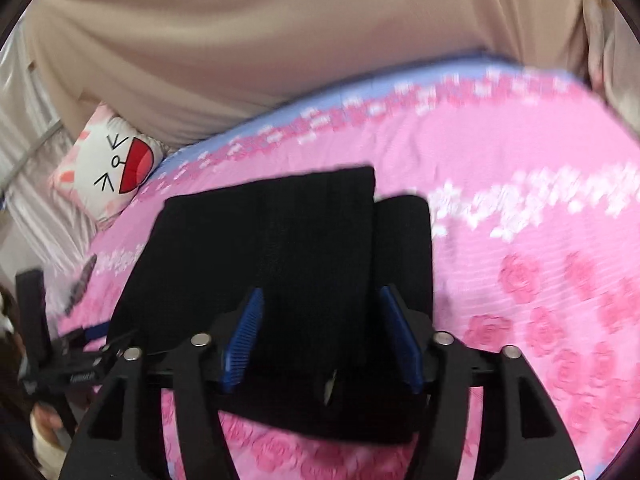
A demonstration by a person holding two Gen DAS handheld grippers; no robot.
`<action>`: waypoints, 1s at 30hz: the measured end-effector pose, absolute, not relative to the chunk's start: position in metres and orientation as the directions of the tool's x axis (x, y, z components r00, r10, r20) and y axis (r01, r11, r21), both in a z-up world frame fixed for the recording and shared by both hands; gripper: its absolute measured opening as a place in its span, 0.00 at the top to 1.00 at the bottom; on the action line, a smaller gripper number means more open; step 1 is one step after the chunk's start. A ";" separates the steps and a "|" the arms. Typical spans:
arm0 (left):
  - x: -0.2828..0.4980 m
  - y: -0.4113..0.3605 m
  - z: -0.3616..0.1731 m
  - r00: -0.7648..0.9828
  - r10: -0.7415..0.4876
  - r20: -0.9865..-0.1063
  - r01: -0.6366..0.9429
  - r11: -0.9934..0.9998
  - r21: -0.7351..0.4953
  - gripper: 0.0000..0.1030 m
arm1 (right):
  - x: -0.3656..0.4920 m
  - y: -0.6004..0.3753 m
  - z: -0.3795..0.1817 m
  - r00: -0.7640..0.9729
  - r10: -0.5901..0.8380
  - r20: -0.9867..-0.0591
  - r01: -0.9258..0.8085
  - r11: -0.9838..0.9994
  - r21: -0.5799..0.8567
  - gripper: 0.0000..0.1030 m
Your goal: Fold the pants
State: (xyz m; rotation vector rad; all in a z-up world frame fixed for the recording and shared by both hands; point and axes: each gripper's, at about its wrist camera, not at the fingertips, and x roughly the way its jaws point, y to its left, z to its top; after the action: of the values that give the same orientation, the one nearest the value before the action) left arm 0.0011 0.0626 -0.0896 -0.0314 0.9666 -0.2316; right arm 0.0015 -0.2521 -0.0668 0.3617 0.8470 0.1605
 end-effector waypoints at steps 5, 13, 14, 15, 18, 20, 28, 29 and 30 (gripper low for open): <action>-0.003 0.063 -0.088 0.546 -0.200 -0.814 0.179 0.976 -0.120 0.04 | 0.004 -0.243 -0.069 0.657 0.317 -0.684 -0.032 0.918 0.395 0.78; 0.007 0.060 -0.093 0.539 -0.204 -0.817 0.192 0.974 -0.117 0.04 | -0.020 -0.252 -0.077 0.646 0.279 -0.710 -0.010 0.934 0.357 0.83; 0.007 0.060 -0.093 0.538 -0.205 -0.817 0.191 0.974 -0.118 0.04 | -0.023 -0.257 -0.080 0.674 0.297 -0.676 -0.008 0.919 0.395 0.82; 0.007 0.061 -0.093 0.535 -0.204 -0.820 0.191 0.975 -0.118 0.04 | -0.025 -0.260 -0.078 0.676 0.310 -0.668 0.010 0.903 0.429 0.77; 0.007 0.061 -0.092 0.536 -0.190 -0.822 0.192 0.976 -0.100 0.04 | -0.034 -0.255 -0.047 0.739 0.196 -0.645 0.052 0.937 0.345 0.73; 0.006 0.060 -0.092 0.542 -0.183 -0.820 0.189 0.978 -0.093 0.04 | -0.029 -0.241 -0.027 0.754 0.194 -0.628 -0.007 0.958 0.288 0.73; 0.001 0.052 -0.089 0.563 -0.132 -0.816 0.179 0.983 -0.036 0.04 | 0.069 -0.198 -0.031 0.653 0.267 -0.709 -0.177 0.964 0.201 0.71; 0.000 0.051 -0.088 0.564 -0.130 -0.816 0.178 0.983 -0.034 0.04 | 0.078 -0.199 -0.041 0.638 0.237 -0.733 -0.154 0.972 0.179 0.74; 0.000 0.051 -0.088 0.563 -0.132 -0.816 0.179 0.983 -0.035 0.04 | 0.089 -0.203 -0.053 0.614 0.200 -0.764 -0.125 0.980 0.156 0.79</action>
State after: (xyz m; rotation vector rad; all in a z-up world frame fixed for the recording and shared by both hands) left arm -0.0002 0.0506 -0.0884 0.0538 0.9551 -0.1829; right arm 0.0888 -0.2027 -0.0526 0.0903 0.8907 0.1871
